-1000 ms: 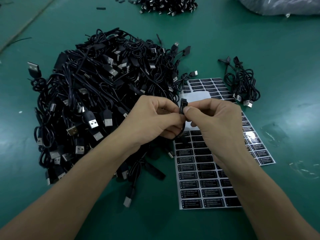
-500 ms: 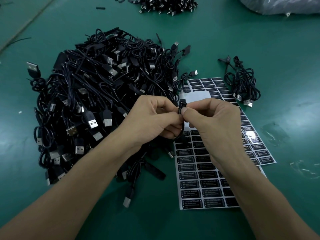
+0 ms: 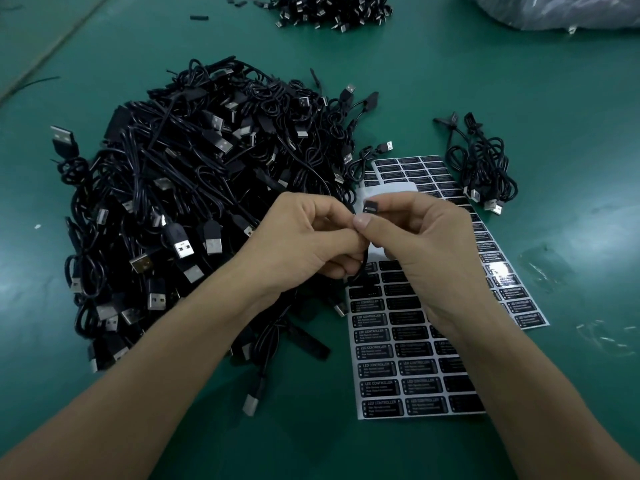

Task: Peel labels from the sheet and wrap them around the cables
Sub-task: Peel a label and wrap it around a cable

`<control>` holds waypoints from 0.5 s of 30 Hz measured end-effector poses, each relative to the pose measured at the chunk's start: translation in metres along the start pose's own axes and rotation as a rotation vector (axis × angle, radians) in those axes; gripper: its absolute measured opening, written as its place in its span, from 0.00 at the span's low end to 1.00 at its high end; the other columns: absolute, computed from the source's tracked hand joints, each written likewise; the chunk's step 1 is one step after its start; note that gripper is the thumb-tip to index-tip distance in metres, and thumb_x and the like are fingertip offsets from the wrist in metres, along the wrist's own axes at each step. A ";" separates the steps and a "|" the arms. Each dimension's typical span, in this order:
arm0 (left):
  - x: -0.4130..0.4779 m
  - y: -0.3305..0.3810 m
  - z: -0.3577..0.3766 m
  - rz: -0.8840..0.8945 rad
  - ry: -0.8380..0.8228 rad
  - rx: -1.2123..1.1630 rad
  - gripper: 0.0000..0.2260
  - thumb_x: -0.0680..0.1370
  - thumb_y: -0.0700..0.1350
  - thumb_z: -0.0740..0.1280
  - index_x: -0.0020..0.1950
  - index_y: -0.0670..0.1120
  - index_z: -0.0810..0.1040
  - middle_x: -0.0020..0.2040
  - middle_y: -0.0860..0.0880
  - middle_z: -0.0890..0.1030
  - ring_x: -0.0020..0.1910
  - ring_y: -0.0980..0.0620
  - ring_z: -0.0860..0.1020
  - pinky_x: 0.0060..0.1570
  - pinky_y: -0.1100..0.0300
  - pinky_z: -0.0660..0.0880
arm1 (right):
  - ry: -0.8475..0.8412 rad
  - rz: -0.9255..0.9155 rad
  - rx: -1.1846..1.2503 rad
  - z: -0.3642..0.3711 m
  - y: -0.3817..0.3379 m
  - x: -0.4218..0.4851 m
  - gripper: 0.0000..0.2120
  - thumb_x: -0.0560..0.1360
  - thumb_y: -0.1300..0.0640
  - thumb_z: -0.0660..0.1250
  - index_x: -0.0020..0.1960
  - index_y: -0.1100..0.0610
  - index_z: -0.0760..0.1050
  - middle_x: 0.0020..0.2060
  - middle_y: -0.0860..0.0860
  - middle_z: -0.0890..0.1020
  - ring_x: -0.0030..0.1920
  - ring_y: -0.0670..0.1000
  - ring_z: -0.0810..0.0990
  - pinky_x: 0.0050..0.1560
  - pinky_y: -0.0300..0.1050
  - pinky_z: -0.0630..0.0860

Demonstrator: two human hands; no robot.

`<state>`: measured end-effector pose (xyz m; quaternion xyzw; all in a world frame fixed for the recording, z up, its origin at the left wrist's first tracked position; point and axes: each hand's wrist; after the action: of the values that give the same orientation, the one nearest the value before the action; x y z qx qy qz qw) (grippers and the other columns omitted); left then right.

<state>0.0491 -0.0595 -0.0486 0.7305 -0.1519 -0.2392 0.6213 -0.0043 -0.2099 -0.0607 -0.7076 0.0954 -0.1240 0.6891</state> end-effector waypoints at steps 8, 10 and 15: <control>0.001 -0.003 0.003 0.019 0.023 0.049 0.06 0.75 0.40 0.73 0.39 0.41 0.81 0.31 0.47 0.83 0.29 0.52 0.82 0.29 0.63 0.78 | -0.009 -0.061 -0.096 -0.001 0.000 0.002 0.06 0.77 0.58 0.71 0.42 0.53 0.83 0.31 0.46 0.82 0.31 0.41 0.77 0.34 0.33 0.73; 0.001 -0.004 0.005 0.054 0.027 0.095 0.08 0.76 0.44 0.74 0.38 0.44 0.81 0.30 0.48 0.83 0.28 0.53 0.81 0.27 0.63 0.77 | 0.001 -0.086 -0.141 -0.001 0.003 0.001 0.08 0.78 0.56 0.70 0.41 0.52 0.83 0.31 0.48 0.81 0.32 0.43 0.76 0.35 0.37 0.74; -0.001 -0.001 0.005 0.111 0.035 0.212 0.10 0.77 0.46 0.72 0.36 0.45 0.78 0.28 0.50 0.81 0.27 0.54 0.80 0.25 0.66 0.72 | -0.009 -0.134 -0.192 0.000 0.004 0.000 0.09 0.81 0.55 0.67 0.44 0.53 0.83 0.31 0.47 0.82 0.32 0.42 0.76 0.34 0.37 0.74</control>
<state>0.0454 -0.0627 -0.0496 0.7867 -0.2060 -0.1742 0.5553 -0.0040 -0.2106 -0.0646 -0.7755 0.0563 -0.1567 0.6090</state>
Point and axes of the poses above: each hand's wrist, its own x-axis towards the middle knuckle, its own z-axis out of the palm, y = z × x
